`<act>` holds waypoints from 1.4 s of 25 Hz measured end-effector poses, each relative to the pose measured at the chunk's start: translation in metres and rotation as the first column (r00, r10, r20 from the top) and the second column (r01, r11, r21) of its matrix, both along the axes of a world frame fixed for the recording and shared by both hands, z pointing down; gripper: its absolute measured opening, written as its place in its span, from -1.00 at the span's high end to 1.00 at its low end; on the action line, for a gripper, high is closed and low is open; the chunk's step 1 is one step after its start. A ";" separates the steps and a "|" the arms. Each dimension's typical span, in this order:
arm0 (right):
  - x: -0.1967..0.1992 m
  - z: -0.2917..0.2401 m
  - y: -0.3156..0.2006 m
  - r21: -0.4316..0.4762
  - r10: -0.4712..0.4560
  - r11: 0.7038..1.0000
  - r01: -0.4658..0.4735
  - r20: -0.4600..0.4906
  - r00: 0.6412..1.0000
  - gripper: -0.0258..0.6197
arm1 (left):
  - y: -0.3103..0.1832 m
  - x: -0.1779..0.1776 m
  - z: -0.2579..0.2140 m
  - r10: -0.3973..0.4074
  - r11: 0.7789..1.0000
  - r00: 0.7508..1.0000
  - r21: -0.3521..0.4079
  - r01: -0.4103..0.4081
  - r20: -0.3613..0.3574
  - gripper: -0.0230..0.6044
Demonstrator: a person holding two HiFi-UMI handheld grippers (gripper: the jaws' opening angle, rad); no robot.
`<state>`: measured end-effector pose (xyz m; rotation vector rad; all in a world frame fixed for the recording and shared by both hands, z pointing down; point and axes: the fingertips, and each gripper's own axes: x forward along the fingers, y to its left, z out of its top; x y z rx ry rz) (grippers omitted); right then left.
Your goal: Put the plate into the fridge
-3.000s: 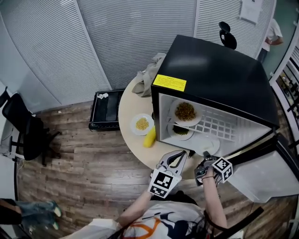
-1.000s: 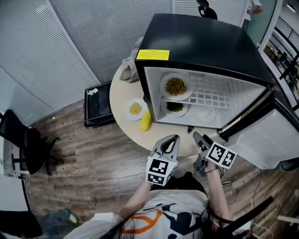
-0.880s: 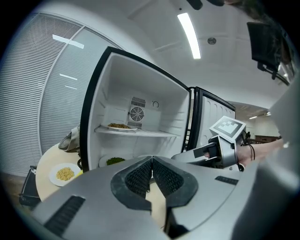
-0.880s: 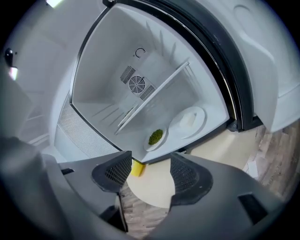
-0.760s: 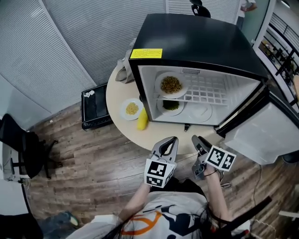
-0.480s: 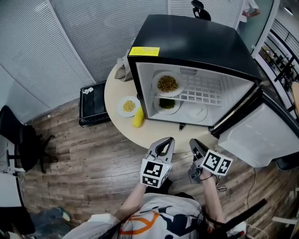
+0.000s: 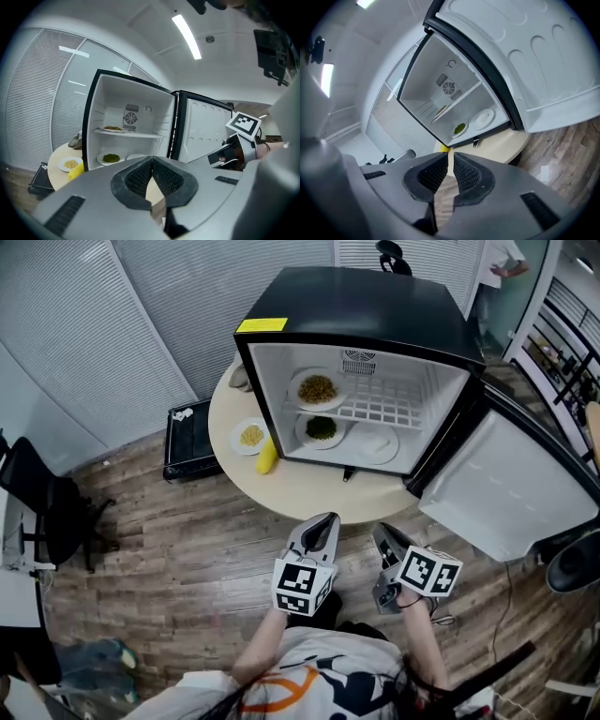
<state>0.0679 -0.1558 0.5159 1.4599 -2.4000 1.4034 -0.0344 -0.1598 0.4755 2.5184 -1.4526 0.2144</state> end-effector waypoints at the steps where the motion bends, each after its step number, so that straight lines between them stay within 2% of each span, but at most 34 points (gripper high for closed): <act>1: 0.003 0.000 0.007 0.003 -0.006 1.000 0.006 -0.002 1.000 0.77 | 0.007 0.004 0.000 -0.001 1.000 1.000 0.003 0.001 0.001 0.89; 12: 0.019 0.005 0.082 0.006 -0.072 0.997 0.072 0.004 0.997 0.79 | 0.091 0.033 0.009 -0.032 0.999 0.999 -0.018 0.032 0.002 0.89; 18: 0.018 0.002 0.103 0.009 -0.085 0.996 0.085 0.014 0.996 0.79 | 0.117 0.035 0.007 -0.049 0.999 0.999 -0.016 0.049 0.012 0.89; 26: 0.011 -0.005 0.110 0.026 -0.054 0.998 0.054 0.014 0.998 0.79 | 0.123 0.037 -0.005 0.009 1.000 1.000 0.016 -0.009 0.021 0.89; 35: -0.019 -0.019 0.118 0.037 -0.001 0.999 0.001 0.008 1.000 0.80 | 0.139 0.007 -0.016 0.071 0.997 0.997 0.034 -0.072 0.026 0.89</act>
